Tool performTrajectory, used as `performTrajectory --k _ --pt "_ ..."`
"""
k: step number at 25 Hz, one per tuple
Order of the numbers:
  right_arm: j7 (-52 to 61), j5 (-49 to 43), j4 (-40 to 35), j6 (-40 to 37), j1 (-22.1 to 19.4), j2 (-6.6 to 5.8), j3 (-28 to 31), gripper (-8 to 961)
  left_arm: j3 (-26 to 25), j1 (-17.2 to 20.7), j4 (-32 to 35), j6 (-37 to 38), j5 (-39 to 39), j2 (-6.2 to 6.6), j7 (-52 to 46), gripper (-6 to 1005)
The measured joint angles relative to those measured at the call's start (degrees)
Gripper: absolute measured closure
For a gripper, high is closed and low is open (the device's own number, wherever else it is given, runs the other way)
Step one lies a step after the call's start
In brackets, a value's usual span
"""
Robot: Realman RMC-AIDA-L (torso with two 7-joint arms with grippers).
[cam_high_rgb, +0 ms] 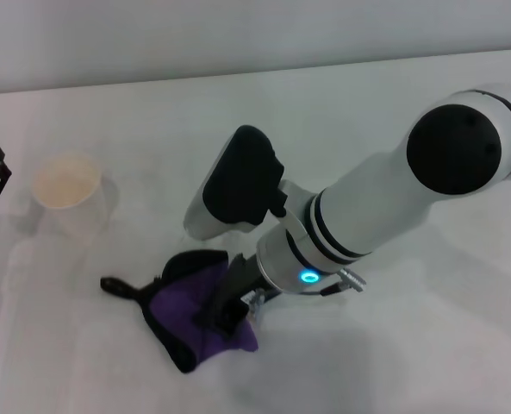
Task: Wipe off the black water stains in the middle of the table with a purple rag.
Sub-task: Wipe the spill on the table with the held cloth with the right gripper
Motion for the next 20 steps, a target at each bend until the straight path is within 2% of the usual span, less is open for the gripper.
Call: performTrajectory --k 5,13,20 --pt "-1.96 2.75 0.36 2.89 0.9 0.02 0.29 899 0.0 -0.34 -0.08 0.0 -0.26 0.0 0.0 138" --pt "-4.16 1.7 2.47 -5.59 -1.53 -0.27 3.82 899 0.0 -0.4 -0.39 0.0 -0.26 0.0 0.0 137" --pt "-4.7 -2.52 4.37 -5.27 -2.77 -0.61 9.72 899 0.0 -0.04 -0.5 0.0 -0.3 0.0 0.0 137"
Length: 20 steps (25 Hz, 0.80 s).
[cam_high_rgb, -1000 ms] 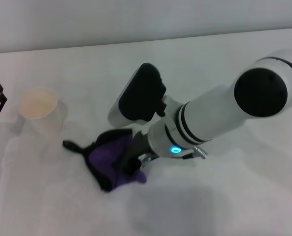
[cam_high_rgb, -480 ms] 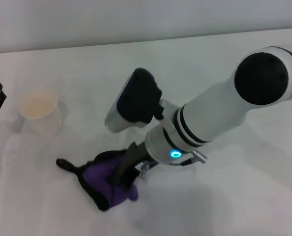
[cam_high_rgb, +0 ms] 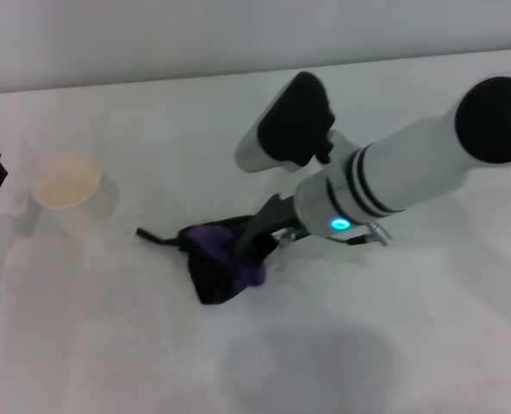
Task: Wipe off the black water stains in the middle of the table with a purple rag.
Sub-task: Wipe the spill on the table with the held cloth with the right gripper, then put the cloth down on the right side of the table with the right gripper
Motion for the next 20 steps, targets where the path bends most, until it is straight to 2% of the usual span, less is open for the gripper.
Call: performTrajectory --k 5,6,11,20 --pt "0.31 -5.19 -1.79 2.9 -2.78 -0.01 5.05 899 -0.08 0.21 0.0 0.1 0.0 0.0 0.0 138" --pt "0.2 -6.89 -2.74 4.41 -4.33 -0.05 7.97 899 -0.09 0.27 0.01 0.16 0.0 0.0 0.0 138" --pt "-0.11 -9.27 -5.32 7.14 -7.39 -0.31 12.26 899 -0.09 0.68 0.02 0.38 -0.01 -0.09 0.0 138" --pt "-3.52 -7.59 -6.7 13.01 -8.59 -0.11 14.35 900 -0.09 0.74 0.24 0.47 -0.06 -0.16 0.0 137"
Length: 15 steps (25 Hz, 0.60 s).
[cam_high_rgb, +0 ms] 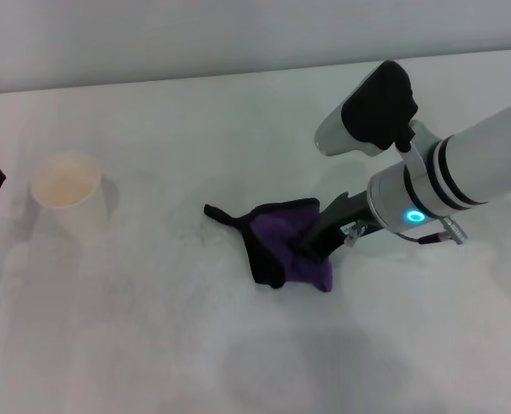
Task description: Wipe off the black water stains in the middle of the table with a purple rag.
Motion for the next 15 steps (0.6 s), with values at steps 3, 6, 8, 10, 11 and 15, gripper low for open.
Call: performTrajectory --k 3,6,8,10,11,15 --pt "-2.14 0.68 0.15 -0.18 0.02 0.07 0.02 899 0.0 -0.08 0.21 0.11 0.0 -0.01 0.0 137" --pt "-5.63 3.45 0.12 -0.81 -0.1 0.12 0.1 854 0.0 -0.1 0.22 0.15 0.0 -0.02 0.0 137" --pt "-7.36 5.1 -0.12 -1.17 -0.3 0.08 1.08 788 0.0 -0.1 0.22 0.15 0.0 -0.02 0.0 138" --pt "-8.75 5.8 -0.36 -1.26 -0.68 0.1 2.69 701 0.0 -0.03 0.19 0.15 0.0 -0.02 0.0 138" --pt "-10.02 6.6 -0.59 -1.27 -1.16 0.14 4.05 657 0.01 0.0 0.14 0.16 0.01 -0.02 0.0 138" --pt "-18.83 14.09 -0.58 -1.64 -3.85 0.14 10.06 487 0.0 0.03 0.01 0.16 0.0 -0.01 0.0 138"
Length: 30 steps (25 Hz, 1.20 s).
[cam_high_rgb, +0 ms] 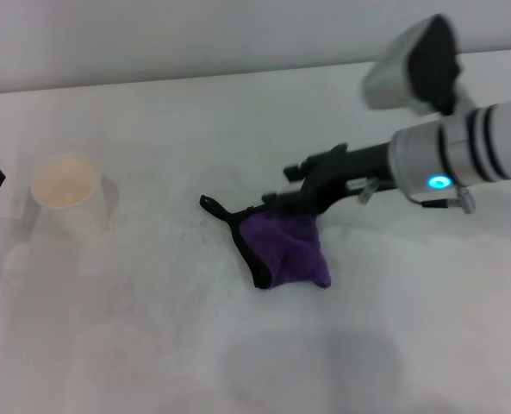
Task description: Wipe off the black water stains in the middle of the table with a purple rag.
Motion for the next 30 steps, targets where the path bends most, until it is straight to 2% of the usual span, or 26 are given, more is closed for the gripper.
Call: performTrajectory --k 2,3,4,8,13,18,22,26,30 --pt "-9.07 9.27 2.01 -0.41 -1.77 -0.02 2.86 402 0.0 0.04 0.01 0.0 -0.09 -0.01 0.0 138" --pt "-17.17 18.92 5.08 -0.79 -2.9 -0.05 4.63 360 0.0 0.06 0.01 0.0 -0.23 -0.02 0.0 138" --pt "-17.17 18.92 5.08 -0.79 -2.9 -0.05 4.63 314 0.0 0.12 0.02 0.0 -0.43 -0.05 0.0 138" --pt "-32.5 37.35 14.64 -0.79 -3.92 -0.17 9.66 129 0.0 0.5 0.03 0.0 -0.75 -0.07 0.0 137" --pt "-54.1 59.29 30.63 2.03 -3.97 -0.19 15.21 121 0.0 0.71 -0.08 -0.01 -0.79 -0.09 0.0 138" --pt "-87.18 79.36 49.21 9.89 -2.84 0.08 16.14 113 0.0 0.36 -0.14 -0.02 -0.86 -0.16 0.0 137" --pt "-100.14 84.86 57.08 9.48 -1.76 0.32 18.99 110 0.0 0.19 -0.27 -0.02 -1.07 -0.18 0.05 137" --pt "-99.95 85.17 58.2 6.05 -1.82 0.33 22.77 114 0.0 -0.31 -0.43 -0.28 -1.23 -0.18 0.54 137" --pt "-99.22 85.3 58.22 5.8 -1.96 0.21 23.8 118 0.0 -0.45 -0.82 -0.73 -1.57 -0.18 0.5 138"
